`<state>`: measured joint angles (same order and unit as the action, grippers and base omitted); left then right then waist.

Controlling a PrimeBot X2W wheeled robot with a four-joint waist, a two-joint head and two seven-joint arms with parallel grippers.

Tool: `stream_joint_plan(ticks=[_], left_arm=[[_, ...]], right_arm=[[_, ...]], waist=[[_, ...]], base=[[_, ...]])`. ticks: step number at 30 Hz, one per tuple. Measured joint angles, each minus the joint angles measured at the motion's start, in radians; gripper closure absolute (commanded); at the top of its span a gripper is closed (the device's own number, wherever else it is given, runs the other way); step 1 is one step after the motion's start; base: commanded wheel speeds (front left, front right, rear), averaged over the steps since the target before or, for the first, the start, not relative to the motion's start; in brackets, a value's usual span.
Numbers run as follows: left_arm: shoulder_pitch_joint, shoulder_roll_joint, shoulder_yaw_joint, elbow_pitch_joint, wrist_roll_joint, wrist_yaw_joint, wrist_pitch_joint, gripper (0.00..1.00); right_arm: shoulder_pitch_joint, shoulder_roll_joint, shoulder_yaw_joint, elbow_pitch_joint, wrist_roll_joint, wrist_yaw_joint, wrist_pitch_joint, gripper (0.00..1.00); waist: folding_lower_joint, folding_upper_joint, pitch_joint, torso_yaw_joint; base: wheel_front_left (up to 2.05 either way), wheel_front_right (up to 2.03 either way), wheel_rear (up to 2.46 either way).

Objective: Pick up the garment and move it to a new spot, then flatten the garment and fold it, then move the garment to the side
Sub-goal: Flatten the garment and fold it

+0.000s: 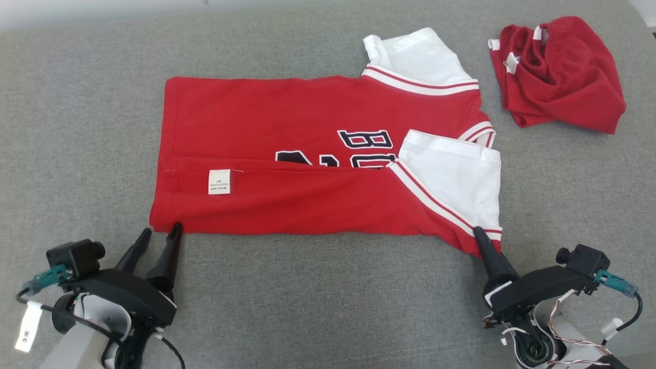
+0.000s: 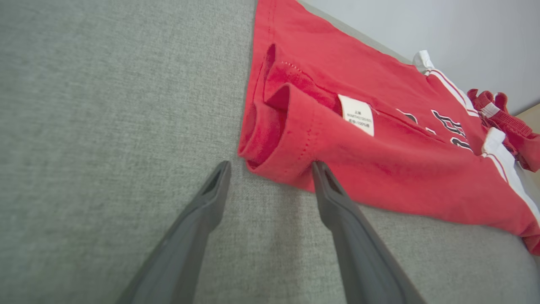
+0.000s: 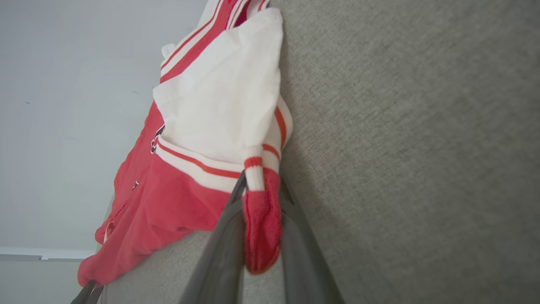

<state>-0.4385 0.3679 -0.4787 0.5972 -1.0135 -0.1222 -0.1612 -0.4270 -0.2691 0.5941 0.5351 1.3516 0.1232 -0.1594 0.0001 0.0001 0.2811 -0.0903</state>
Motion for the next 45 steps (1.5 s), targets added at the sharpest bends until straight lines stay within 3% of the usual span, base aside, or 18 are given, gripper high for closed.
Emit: stream_joint_plan(ticks=[5,6,7,8,9,23,37,45], left_arm=[[-0.028,-0.006,-0.001,0.044,-0.030,-0.001,0.026,0.00],[-0.031,-0.007,-0.001,0.048,-0.031,-0.001,0.029,0.12],[-0.032,-0.009,-0.001,0.053,-0.033,-0.001,0.031,0.39],[-0.034,-0.010,0.000,0.059,-0.034,-0.001,0.032,0.78],[-0.038,-0.010,0.000,0.065,-0.034,-0.001,0.034,1.00],[-0.042,-0.014,-0.018,0.075,-0.035,-0.002,0.008,1.00],[0.095,0.009,-0.080,-0.038,-0.022,-0.003,-0.027,1.00],[0.199,-0.029,-0.088,-0.087,-0.015,-0.009,-0.053,1.00]], right_arm=[[-0.012,0.008,0.005,0.014,-0.002,0.000,0.000,1.00],[-0.013,0.010,0.005,0.016,-0.002,0.000,0.000,1.00],[-0.014,0.010,0.005,0.017,-0.002,0.000,0.000,1.00],[-0.015,0.011,0.006,0.018,-0.002,0.000,0.000,1.00],[-0.015,0.011,0.006,0.019,-0.002,0.000,0.000,1.00],[-0.018,-0.016,0.005,0.019,-0.003,0.000,-0.002,1.00],[0.051,-0.136,0.009,-0.057,0.013,0.000,0.027,1.00],[0.098,-0.198,0.004,-0.084,0.039,0.000,0.045,1.00]], waist=[[0.0000,-0.0001,0.008,-0.010],[0.0000,0.0000,0.009,-0.011],[0.0000,-0.0001,0.010,-0.013],[0.0000,-0.0001,0.011,-0.014],[0.0000,-0.0001,0.012,-0.014],[0.0000,0.0000,-0.031,-0.008],[0.0000,0.0000,-0.105,0.018],[-0.0001,0.0000,-0.138,0.051]], base=[[0.00,0.00,0.00],[0.00,0.00,0.00],[0.00,0.00,0.00],[0.00,0.00,0.00],[0.00,0.00,0.00],[0.00,0.00,0.00],[0.00,0.00,0.00],[0.00,0.00,0.00]])
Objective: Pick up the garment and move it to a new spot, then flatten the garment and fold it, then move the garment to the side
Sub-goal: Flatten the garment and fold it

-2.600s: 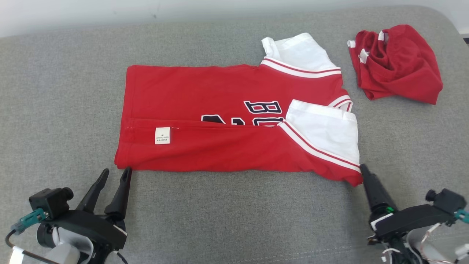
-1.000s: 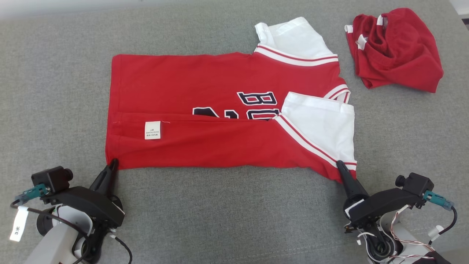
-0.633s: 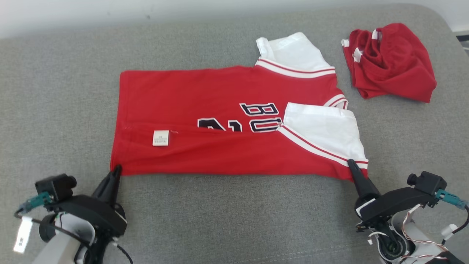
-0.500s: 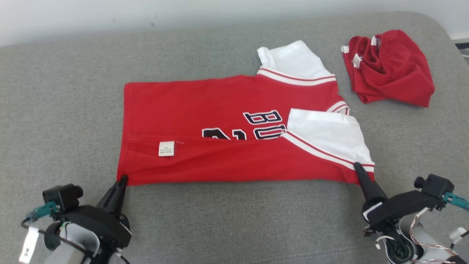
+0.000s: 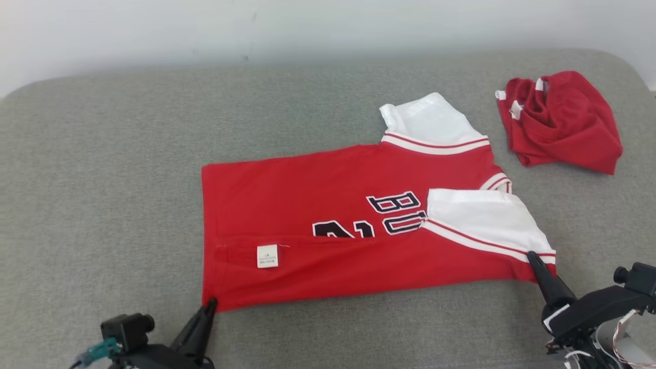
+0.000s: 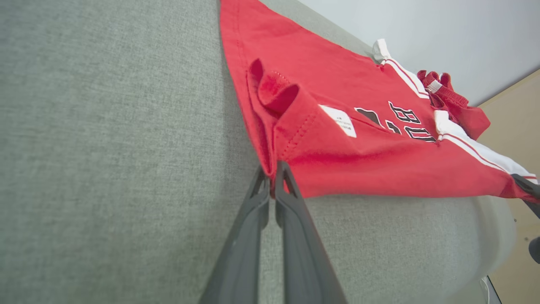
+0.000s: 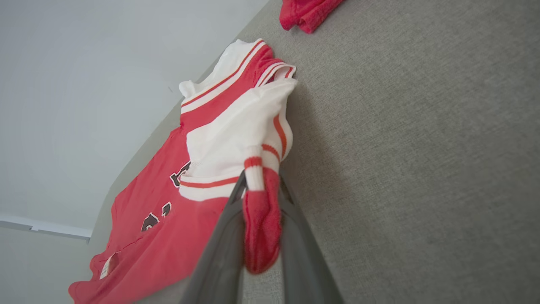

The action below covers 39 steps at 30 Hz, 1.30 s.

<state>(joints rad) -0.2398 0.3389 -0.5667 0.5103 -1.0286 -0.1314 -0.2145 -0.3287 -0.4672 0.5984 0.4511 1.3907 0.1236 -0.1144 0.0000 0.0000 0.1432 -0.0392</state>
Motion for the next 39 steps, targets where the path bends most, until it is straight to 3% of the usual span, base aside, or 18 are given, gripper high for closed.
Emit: stream_joint_plan(ticks=[12,30,31,32,33,34,35,39], left_arm=[[0.088,0.003,-0.018,-0.061,0.014,0.027,-0.009,1.00],[0.167,0.025,0.003,-0.125,0.019,0.073,-0.016,1.00],[0.167,0.025,0.003,-0.127,0.019,0.079,-0.016,1.00],[0.167,0.026,0.003,-0.128,0.019,0.079,-0.016,0.95],[0.167,0.027,0.003,-0.130,0.019,0.079,-0.013,0.60],[0.167,0.028,0.003,-0.132,0.019,0.080,-0.007,0.36],[0.167,0.030,0.003,-0.133,0.019,0.081,-0.006,0.00],[0.167,0.041,0.005,-0.149,0.017,0.094,0.002,0.00]], right_arm=[[0.083,-0.041,0.018,-0.041,0.010,0.000,0.025,1.00],[0.155,-0.067,0.020,-0.081,0.021,-0.010,0.029,1.00],[0.155,-0.066,0.020,-0.083,0.021,-0.011,0.029,0.93],[0.155,-0.066,0.019,-0.084,0.021,-0.012,0.029,0.79],[0.155,-0.066,0.019,-0.086,0.021,-0.015,0.029,0.59],[0.155,-0.066,0.019,-0.087,0.021,-0.018,0.029,0.44],[0.155,-0.066,0.017,-0.088,0.021,-0.020,0.027,0.00],[0.155,-0.068,0.006,-0.093,0.021,-0.027,0.020,0.00]], waist=[[0.0000,-0.0001,-0.038,0.047],[-0.0001,-0.0001,-0.055,0.027],[0.0000,0.0000,-0.054,0.027],[0.0000,0.0000,-0.053,0.026],[0.0000,0.0000,-0.053,0.025],[0.0000,-0.0001,-0.052,0.025],[0.0000,0.0000,-0.052,0.025],[0.0000,0.0000,-0.053,0.024]], base=[[0.00,0.00,0.00],[0.00,0.00,0.00],[0.00,0.00,0.00],[0.00,0.00,0.00],[0.00,0.00,0.00],[0.00,0.00,0.00],[0.00,0.00,0.00],[0.00,0.00,0.00]])
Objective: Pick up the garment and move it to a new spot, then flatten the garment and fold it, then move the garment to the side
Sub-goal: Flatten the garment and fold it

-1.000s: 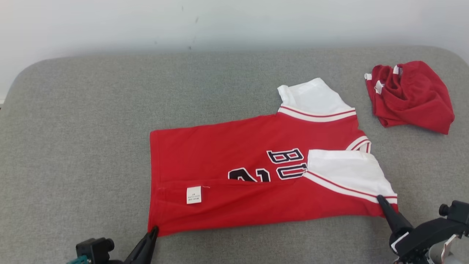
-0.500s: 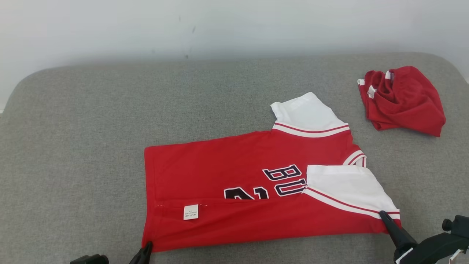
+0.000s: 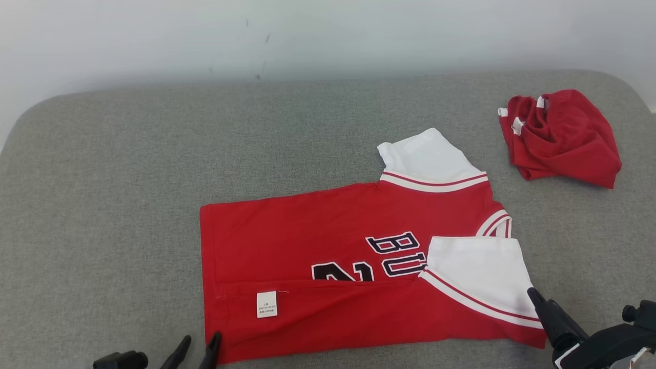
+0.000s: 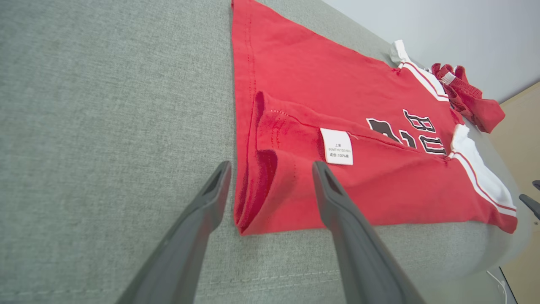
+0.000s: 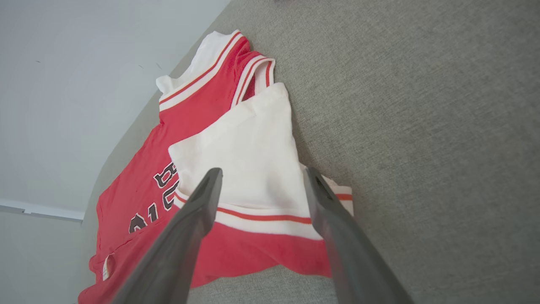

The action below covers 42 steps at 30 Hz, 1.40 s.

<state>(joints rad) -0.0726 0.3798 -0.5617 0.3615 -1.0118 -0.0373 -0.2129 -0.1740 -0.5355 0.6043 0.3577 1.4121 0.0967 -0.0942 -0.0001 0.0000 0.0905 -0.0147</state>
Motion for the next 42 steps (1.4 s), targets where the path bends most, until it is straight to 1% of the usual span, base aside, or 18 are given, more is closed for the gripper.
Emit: stream_joint_plan(ticks=[6,8,9,11,15,20,23,29,33,36,42], left_arm=[[-0.001,0.033,0.026,-0.035,0.004,0.029,-0.003,0.00],[-0.002,0.048,0.036,-0.052,0.015,0.031,-0.009,0.00],[-0.003,0.054,0.038,-0.061,0.023,0.039,-0.010,0.00],[-0.007,0.065,0.041,-0.083,0.042,0.046,-0.013,0.00],[-0.027,0.077,0.056,-0.114,0.077,0.061,-0.019,0.00],[-0.042,0.086,0.069,-0.149,0.102,0.078,-0.027,0.00],[-0.046,0.093,0.070,-0.161,0.119,0.085,-0.028,0.00],[-0.100,0.095,0.072,-0.180,0.153,0.099,-0.028,0.00],[-0.150,0.096,0.070,-0.190,0.164,0.099,-0.030,0.00],[-0.189,0.103,0.067,-0.196,0.175,0.099,-0.025,0.00],[-0.277,0.110,0.055,-0.199,0.205,0.090,0.006,0.00]], right_arm=[[0.000,-0.018,-0.019,-0.024,-0.002,-0.009,-0.024,0.00],[-0.001,-0.026,-0.027,-0.034,-0.007,-0.012,-0.037,0.00],[-0.002,-0.030,-0.031,-0.040,-0.011,-0.018,-0.042,0.00],[-0.003,-0.035,-0.037,-0.054,-0.025,-0.019,-0.063,0.00],[-0.026,-0.034,-0.045,-0.090,-0.066,-0.036,-0.103,0.00],[-0.037,-0.030,-0.044,-0.121,-0.116,-0.053,-0.126,0.00],[-0.056,-0.029,-0.045,-0.135,-0.165,-0.082,-0.136,0.00],[-0.121,-0.018,-0.047,-0.158,-0.214,-0.109,-0.137,0.00],[-0.184,-0.015,-0.043,-0.156,-0.250,-0.142,-0.137,0.00],[-0.252,-0.012,-0.028,-0.142,-0.276,-0.151,-0.131,0.00],[-0.382,-0.008,-0.011,-0.105,-0.314,-0.163,-0.081,0.00]], waist=[[0.0000,0.0000,-0.004,0.001],[0.0000,0.0000,-0.004,0.002],[0.0000,0.0000,-0.004,0.002],[0.0000,0.0000,-0.004,0.002],[0.0001,0.0000,-0.001,-0.003],[0.0001,0.0000,0.002,-0.011],[0.0001,0.0000,0.007,-0.016],[0.0002,0.0000,0.031,-0.023],[0.0002,0.0000,0.056,-0.025],[0.0002,0.0000,0.081,-0.025],[0.0002,0.0001,0.143,-0.022]], base=[[0.00,0.00,0.00],[0.00,0.00,0.00],[0.00,0.00,0.00],[0.00,0.00,0.00],[0.00,0.00,0.00],[0.00,0.00,0.00],[0.00,0.00,0.00],[0.00,0.00,0.00],[0.00,0.00,0.00],[0.00,0.00,0.00],[0.00,0.00,0.00]])
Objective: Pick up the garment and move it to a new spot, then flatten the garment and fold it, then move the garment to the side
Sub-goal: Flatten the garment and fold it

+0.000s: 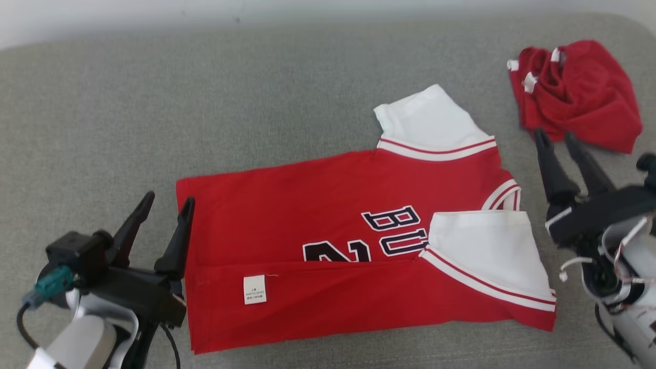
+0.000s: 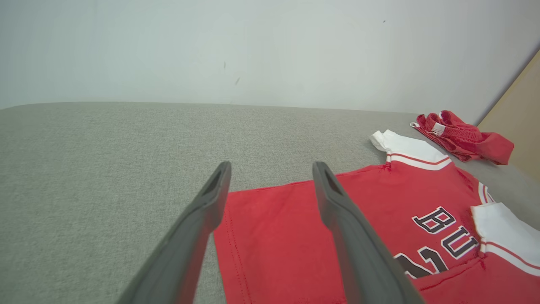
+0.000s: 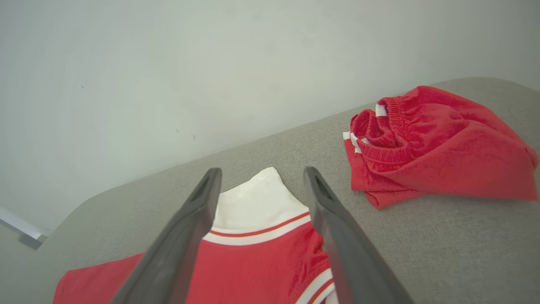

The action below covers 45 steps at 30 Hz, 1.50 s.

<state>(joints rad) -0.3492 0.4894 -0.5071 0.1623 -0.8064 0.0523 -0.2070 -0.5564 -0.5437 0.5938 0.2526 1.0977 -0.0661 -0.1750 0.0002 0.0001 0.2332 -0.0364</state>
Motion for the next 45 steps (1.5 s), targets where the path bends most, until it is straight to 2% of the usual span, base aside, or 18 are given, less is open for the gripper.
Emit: stream_joint_plan(ticks=[13,19,27,29,34,42,45], left_arm=[[-0.161,-0.016,-0.036,0.070,0.018,-0.043,0.066,0.00],[-0.207,-0.025,-0.040,0.109,0.025,-0.034,0.093,0.00],[-0.265,-0.056,-0.068,0.122,0.038,-0.035,0.136,0.00],[-0.281,-0.061,-0.076,0.124,0.050,-0.035,0.144,0.00],[-0.305,-0.080,-0.083,0.131,0.053,-0.044,0.152,0.00],[-0.323,-0.083,-0.084,0.144,0.053,-0.053,0.152,0.00],[-0.327,-0.087,-0.087,0.148,0.053,-0.062,0.152,0.00]], right_arm=[[-0.278,-0.002,0.039,0.137,-0.084,-0.005,0.117,0.00],[-0.384,0.009,0.067,0.220,-0.113,-0.003,0.176,0.00],[-0.516,0.018,0.077,0.334,-0.121,0.041,0.258,0.00],[-0.531,0.025,0.092,0.352,-0.121,0.041,0.281,0.00],[-0.566,0.049,0.111,0.422,-0.121,0.067,0.329,0.00],[-0.634,0.074,0.117,0.514,-0.121,0.075,0.378,0.00],[-0.645,0.088,0.121,0.546,-0.122,0.061,0.386,0.00]], waist=[[0.0001,0.0001,0.131,0.030],[0.0000,0.0001,0.185,0.051],[0.0000,0.0001,0.242,0.088],[-0.0001,0.0001,0.254,0.099],[0.0000,0.0001,0.281,0.126],[-0.0002,0.0001,0.316,0.159],[-0.0002,0.0000,0.329,0.171]], base=[[0.00,0.00,0.00],[0.00,0.00,0.00],[0.00,0.00,0.00],[0.00,0.00,0.00],[0.00,0.00,0.00],[0.00,0.00,0.00],[0.00,0.00,0.00]])
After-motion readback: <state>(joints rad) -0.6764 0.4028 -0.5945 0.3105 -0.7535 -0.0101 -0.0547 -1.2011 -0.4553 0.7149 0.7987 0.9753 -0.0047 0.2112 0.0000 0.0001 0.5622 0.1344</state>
